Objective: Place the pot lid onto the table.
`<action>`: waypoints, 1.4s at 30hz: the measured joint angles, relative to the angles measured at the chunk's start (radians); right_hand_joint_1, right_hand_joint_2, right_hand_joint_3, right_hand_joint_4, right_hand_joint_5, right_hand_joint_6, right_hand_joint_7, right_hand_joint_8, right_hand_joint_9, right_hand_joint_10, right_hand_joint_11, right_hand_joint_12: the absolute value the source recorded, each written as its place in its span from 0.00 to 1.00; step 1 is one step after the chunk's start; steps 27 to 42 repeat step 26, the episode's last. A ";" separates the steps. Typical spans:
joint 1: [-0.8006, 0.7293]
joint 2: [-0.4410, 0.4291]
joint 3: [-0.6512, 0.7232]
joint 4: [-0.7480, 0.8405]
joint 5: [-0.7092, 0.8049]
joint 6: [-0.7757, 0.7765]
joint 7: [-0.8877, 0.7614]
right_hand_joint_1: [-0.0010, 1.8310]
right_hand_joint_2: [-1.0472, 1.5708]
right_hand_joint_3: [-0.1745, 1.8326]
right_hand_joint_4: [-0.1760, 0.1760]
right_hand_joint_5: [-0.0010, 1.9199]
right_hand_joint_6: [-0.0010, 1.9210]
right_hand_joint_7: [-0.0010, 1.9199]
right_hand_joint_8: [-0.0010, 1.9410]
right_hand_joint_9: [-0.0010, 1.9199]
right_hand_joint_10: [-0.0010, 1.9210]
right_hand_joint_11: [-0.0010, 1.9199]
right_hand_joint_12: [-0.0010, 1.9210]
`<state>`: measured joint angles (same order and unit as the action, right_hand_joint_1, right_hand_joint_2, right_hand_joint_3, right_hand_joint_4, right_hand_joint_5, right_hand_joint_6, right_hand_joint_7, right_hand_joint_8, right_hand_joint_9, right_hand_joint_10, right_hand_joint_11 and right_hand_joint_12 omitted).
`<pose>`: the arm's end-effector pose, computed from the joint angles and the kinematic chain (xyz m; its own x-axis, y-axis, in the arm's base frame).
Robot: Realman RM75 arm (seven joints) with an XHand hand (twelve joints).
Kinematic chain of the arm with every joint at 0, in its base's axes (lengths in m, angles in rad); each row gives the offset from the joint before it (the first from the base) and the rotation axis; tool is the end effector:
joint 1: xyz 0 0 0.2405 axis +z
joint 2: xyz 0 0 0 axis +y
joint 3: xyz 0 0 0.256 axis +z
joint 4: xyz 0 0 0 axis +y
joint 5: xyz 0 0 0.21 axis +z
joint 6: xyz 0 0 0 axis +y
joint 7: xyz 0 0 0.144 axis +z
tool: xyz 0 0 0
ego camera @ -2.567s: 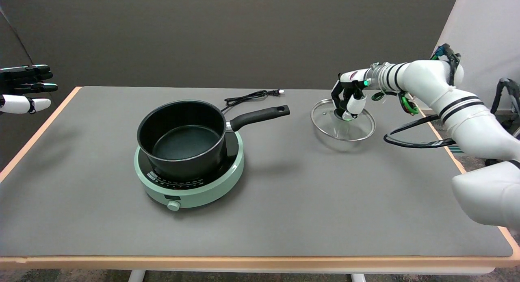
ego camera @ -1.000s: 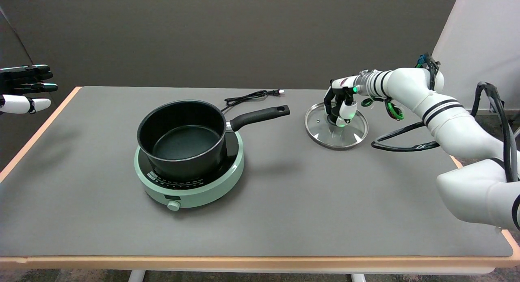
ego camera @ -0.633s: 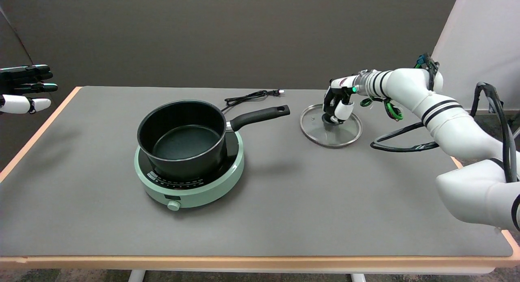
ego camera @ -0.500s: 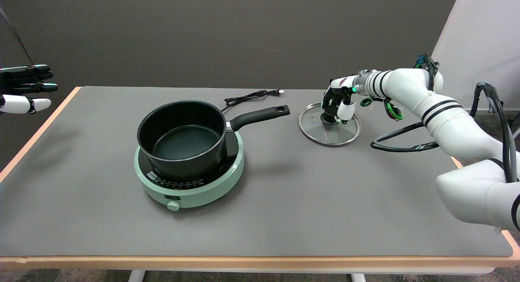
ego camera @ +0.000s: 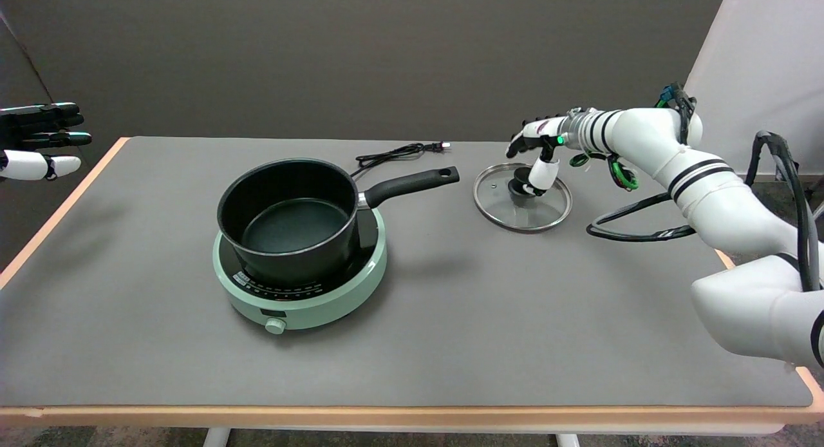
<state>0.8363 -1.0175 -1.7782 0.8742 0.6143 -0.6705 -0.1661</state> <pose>-0.1905 -0.4882 0.4352 0.8601 -0.5100 0.0080 0.0556 0.1094 0.9924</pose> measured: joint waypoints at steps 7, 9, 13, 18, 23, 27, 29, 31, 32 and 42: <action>-0.028 0.000 0.033 0.068 0.001 0.031 0.009 0.49 0.54 0.58 0.59 0.12 0.09 0.07 0.08 0.04 0.11 0.03 0.29; -0.044 -0.002 0.050 0.102 0.006 0.044 0.015 0.64 0.24 0.57 0.44 0.10 0.07 0.08 0.07 0.06 0.09 0.06 0.15; -0.080 -0.006 0.082 0.187 0.018 0.071 0.029 0.76 0.00 0.56 0.27 0.05 0.05 0.05 0.05 0.05 0.05 0.05 0.05; -0.147 -0.010 0.119 0.314 0.009 0.098 0.043 0.74 0.00 0.55 0.28 0.04 0.04 0.04 0.04 0.04 0.04 0.04 0.04; -0.231 -0.025 0.176 0.442 -0.021 0.122 0.064 0.73 0.00 0.53 0.28 0.05 0.05 0.05 0.05 0.05 0.05 0.05 0.05; -0.287 -0.043 0.226 0.517 -0.039 0.138 0.080 0.73 0.00 0.50 0.26 0.05 0.05 0.05 0.04 0.05 0.05 0.05 0.05; -0.287 -0.043 0.226 0.517 -0.039 0.138 0.080 0.73 0.00 0.50 0.26 0.05 0.05 0.05 0.04 0.05 0.05 0.05 0.05; -0.287 -0.043 0.226 0.517 -0.039 0.138 0.080 0.73 0.00 0.50 0.26 0.05 0.05 0.05 0.04 0.05 0.05 0.05 0.05; -0.287 -0.043 0.226 0.517 -0.039 0.138 0.080 0.73 0.00 0.50 0.26 0.05 0.05 0.05 0.04 0.05 0.05 0.05 0.05; -0.287 -0.043 0.226 0.517 -0.039 0.138 0.080 0.73 0.00 0.50 0.26 0.05 0.05 0.05 0.04 0.05 0.05 0.05 0.05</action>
